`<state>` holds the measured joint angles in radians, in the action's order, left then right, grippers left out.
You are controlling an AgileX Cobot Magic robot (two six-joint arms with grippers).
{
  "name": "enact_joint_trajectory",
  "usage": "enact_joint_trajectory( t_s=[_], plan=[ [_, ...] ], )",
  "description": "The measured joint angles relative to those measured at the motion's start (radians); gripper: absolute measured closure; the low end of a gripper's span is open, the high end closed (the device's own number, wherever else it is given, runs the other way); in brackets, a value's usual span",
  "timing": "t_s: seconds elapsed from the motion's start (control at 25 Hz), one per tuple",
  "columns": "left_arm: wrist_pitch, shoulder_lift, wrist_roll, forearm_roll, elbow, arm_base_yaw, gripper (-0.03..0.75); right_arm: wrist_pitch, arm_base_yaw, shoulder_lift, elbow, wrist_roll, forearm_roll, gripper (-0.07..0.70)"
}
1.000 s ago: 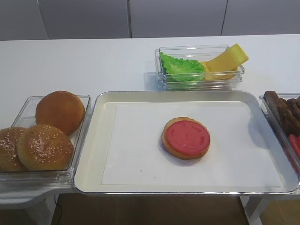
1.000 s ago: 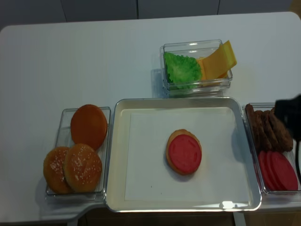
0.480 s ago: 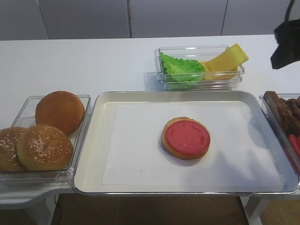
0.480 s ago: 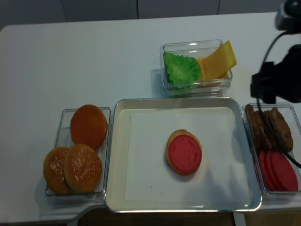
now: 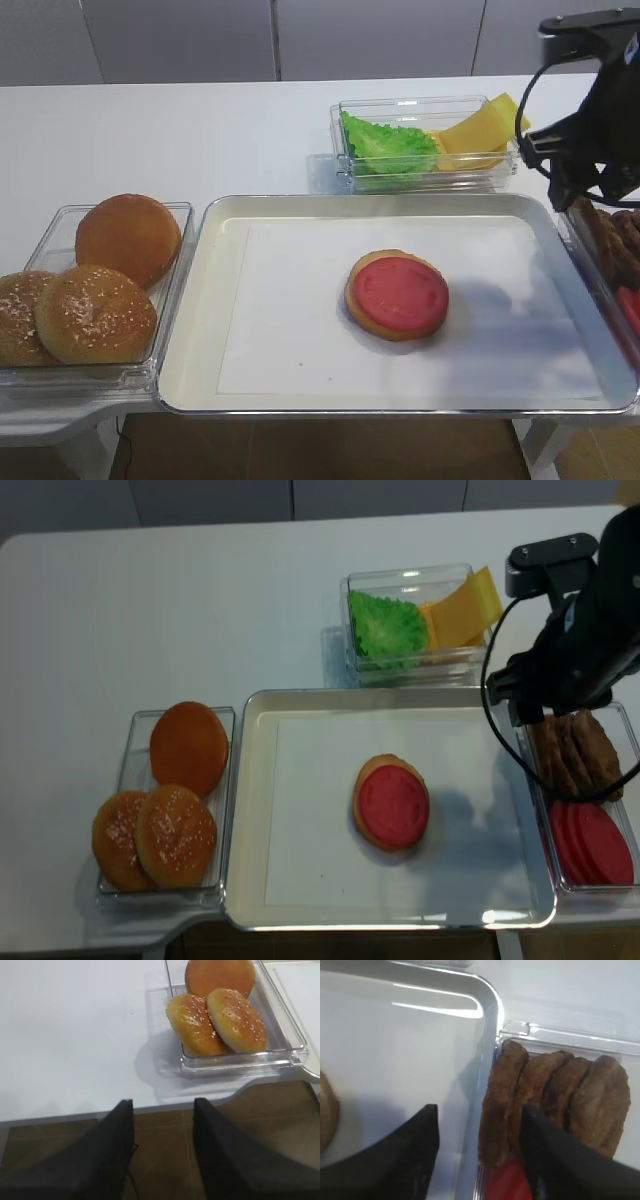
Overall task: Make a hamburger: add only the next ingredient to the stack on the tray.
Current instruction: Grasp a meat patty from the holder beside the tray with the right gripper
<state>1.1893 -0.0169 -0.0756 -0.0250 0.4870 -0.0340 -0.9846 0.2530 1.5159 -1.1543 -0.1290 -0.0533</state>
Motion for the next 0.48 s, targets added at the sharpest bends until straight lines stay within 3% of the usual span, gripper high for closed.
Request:
enact_joint_trajectory(
  t_s=[0.48],
  plan=[
    [0.000, 0.000, 0.000, 0.000, 0.000, 0.000, 0.416, -0.002, 0.000, 0.072, -0.003, 0.000, -0.043, 0.326]
  ],
)
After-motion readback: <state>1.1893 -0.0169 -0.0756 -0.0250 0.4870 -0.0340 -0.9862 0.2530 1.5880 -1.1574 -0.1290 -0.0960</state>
